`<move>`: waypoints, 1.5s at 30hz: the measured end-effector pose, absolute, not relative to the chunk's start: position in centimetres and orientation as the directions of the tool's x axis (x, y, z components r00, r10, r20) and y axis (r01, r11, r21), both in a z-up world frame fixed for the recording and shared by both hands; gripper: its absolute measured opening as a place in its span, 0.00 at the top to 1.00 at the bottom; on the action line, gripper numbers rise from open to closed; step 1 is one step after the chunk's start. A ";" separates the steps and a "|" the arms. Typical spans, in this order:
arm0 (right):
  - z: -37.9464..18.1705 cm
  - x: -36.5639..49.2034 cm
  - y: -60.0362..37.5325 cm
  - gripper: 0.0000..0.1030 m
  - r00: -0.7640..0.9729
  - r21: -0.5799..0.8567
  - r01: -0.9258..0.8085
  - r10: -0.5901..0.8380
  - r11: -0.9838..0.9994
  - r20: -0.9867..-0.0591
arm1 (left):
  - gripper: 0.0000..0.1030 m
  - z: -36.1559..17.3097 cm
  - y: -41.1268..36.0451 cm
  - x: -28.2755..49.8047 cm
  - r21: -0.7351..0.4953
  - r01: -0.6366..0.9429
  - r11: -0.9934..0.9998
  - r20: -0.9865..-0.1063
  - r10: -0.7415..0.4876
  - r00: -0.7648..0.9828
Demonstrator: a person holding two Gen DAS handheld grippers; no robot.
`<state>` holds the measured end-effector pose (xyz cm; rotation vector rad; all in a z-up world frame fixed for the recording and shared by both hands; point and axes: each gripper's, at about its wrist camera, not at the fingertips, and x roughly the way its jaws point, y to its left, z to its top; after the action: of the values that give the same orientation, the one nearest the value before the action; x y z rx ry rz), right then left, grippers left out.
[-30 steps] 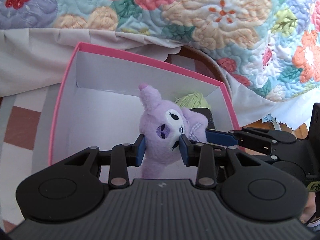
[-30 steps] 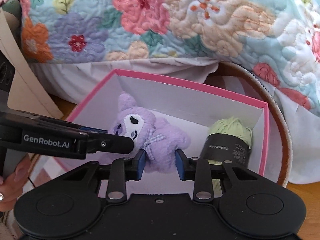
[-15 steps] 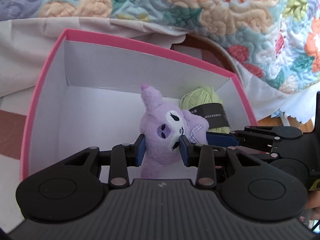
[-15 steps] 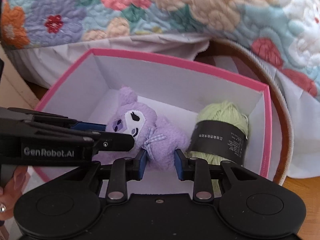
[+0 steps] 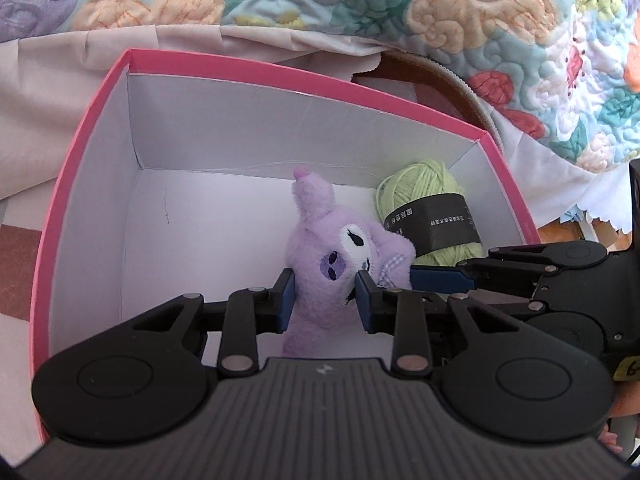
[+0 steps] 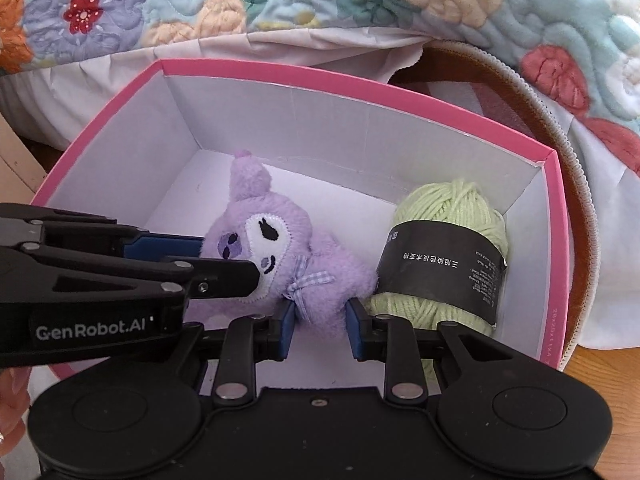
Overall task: Organize objects
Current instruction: 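Lower the plush toy into the pink box beside the yarn skein, then open the left tool to release the plush toy in the box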
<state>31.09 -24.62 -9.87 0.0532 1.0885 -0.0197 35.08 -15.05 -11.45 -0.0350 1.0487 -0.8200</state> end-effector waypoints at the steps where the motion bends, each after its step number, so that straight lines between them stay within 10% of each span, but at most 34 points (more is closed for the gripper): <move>1: -9.9 31.2 -24.6 0.70 0.460 0.029 0.042 0.007 0.999 -0.888 | 0.69 -11.4 -15.2 35.0 -0.382 0.586 0.715 -0.757 -0.605 0.245; 10: -10.4 31.8 -24.5 0.74 0.430 0.011 0.060 -0.016 0.998 -0.903 | 0.72 -11.4 -15.1 35.0 -0.353 0.593 0.723 -0.763 -0.589 0.264; 14: -10.1 31.6 -24.0 0.74 0.451 -0.032 0.055 -0.053 0.998 -0.891 | 0.89 -11.7 -15.0 35.0 -0.355 0.597 0.720 -0.767 -0.589 0.254; 45: -1.9 22.2 -22.1 0.63 0.649 0.046 -0.015 0.044 0.999 -0.760 | 0.86 -3.7 -11.1 30.9 -0.230 0.574 0.786 -0.800 -0.489 0.349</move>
<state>22.20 -22.06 -1.94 0.0363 0.8644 0.0336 30.89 -11.07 -3.67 0.0968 0.9998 -0.6898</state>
